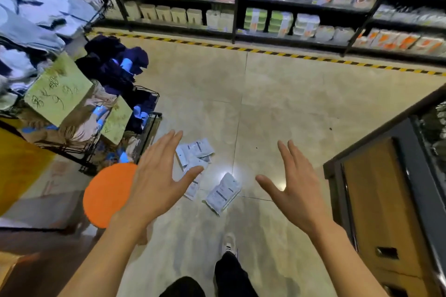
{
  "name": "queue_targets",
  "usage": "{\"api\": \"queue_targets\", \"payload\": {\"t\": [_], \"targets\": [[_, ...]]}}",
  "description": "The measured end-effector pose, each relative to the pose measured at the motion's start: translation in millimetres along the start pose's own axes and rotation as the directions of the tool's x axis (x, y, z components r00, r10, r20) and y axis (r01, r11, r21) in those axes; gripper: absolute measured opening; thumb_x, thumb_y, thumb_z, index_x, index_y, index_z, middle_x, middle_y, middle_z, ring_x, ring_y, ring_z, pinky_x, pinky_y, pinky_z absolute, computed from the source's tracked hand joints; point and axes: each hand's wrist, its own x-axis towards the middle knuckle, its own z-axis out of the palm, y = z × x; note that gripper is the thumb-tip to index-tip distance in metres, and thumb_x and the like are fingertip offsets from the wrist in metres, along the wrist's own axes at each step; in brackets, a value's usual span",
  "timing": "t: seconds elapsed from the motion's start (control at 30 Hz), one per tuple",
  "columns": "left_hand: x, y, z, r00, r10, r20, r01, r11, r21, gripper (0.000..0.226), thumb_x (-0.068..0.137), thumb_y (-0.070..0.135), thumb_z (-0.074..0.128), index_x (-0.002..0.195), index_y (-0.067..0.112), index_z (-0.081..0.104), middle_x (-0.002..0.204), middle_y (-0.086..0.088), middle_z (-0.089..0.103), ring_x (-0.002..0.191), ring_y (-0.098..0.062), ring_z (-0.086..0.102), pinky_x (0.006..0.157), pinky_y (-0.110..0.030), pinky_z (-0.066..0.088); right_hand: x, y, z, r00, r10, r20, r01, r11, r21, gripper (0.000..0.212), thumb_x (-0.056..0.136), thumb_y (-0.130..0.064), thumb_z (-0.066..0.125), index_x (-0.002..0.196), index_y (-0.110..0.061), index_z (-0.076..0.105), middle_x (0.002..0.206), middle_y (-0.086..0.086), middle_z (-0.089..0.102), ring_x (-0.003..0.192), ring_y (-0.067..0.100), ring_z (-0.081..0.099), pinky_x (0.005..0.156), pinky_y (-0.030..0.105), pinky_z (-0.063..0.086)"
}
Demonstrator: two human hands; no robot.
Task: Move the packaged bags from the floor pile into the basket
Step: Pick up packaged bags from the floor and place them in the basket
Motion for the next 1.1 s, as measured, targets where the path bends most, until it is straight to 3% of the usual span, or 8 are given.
{"api": "queue_targets", "payload": {"t": [0.2,0.43,0.8,1.1], "targets": [[89.2,-45.2,52.8,1.000,-0.009,-0.007,0.010,0.997,0.073,0.090,0.089,0.074,0.044,0.158,0.017,0.037,0.161,-0.006,0.044,0.148,-0.027,0.041,0.118,-0.047,0.034,101.7,34.5,48.2,1.000,-0.008,0.009,0.008,1.000,-0.015,0.097,0.090,-0.080,0.042,0.165,-0.022,0.022,0.172,0.009,0.020,0.159,0.026,0.020,0.128,0.042,0.017],[147.0,-166.2,192.3,0.997,0.048,0.059,-0.062,0.964,0.259,0.093,0.091,0.078,0.037,0.163,0.020,0.029,0.169,-0.006,0.031,0.157,-0.026,0.024,0.124,-0.047,0.017,184.8,118.2,206.4,0.999,-0.045,-0.024,0.040,0.986,-0.161,0.095,0.089,-0.077,0.041,0.162,-0.017,0.030,0.167,0.018,0.031,0.152,0.038,0.033,0.123,0.057,0.029],[152.6,-356.2,487.0,0.992,0.052,0.114,-0.089,0.934,0.346,0.095,0.092,0.080,0.028,0.162,0.016,0.030,0.168,-0.013,0.030,0.157,-0.034,0.023,0.123,-0.061,0.023,226.7,280.8,517.3,0.998,-0.066,-0.001,0.065,0.976,-0.208,0.095,0.089,-0.078,0.038,0.163,-0.020,0.027,0.169,0.018,0.027,0.154,0.038,0.030,0.123,0.059,0.027],[151.8,-421.4,600.6,0.982,0.146,0.124,-0.182,0.908,0.376,0.101,0.093,0.085,0.009,0.163,0.016,0.031,0.169,-0.014,0.028,0.157,-0.035,0.025,0.123,-0.058,0.020,247.3,337.1,637.0,0.997,-0.074,-0.019,0.069,0.976,-0.206,0.099,0.085,-0.084,0.031,0.165,-0.026,0.021,0.172,0.011,0.022,0.157,0.032,0.027,0.126,0.050,0.022]]}}
